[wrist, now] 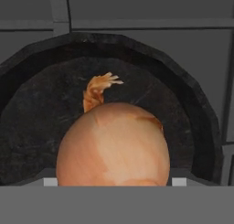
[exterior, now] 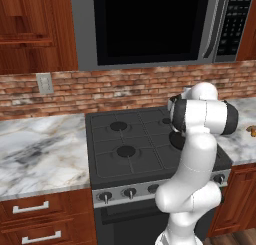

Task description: Put the onion and mushroom in the pan. Then turn on the front right burner and set the heat to medium.

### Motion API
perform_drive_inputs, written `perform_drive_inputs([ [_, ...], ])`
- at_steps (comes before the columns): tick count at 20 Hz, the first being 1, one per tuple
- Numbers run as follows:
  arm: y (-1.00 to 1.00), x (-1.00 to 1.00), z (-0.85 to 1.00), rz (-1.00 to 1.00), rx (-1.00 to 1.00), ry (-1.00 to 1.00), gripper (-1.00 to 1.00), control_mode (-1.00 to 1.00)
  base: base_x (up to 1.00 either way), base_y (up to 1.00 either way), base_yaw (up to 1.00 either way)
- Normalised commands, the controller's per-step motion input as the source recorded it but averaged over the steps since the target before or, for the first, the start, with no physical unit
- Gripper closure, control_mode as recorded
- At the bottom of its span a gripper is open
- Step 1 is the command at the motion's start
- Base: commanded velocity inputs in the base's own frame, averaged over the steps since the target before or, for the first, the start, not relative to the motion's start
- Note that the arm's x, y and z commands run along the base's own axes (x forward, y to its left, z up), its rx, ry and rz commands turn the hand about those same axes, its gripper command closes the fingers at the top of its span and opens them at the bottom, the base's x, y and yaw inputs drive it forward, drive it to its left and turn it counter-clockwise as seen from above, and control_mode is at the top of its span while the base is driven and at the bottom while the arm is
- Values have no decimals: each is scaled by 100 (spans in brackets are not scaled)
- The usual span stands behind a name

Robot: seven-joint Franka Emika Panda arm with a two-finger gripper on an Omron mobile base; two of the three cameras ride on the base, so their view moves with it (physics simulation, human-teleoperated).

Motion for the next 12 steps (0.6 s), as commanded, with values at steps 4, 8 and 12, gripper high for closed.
perform_drive_inputs([
  [4, 0, -7, -6, 0, 4, 0, 100, -100, 0, 0, 0],
  [8, 0, -2, 0, 0, 0, 0, -100, -100, 0, 0, 0],
  [12, 0, -3, 0, 0, 0, 0, -100, -100, 0, 0, 0],
])
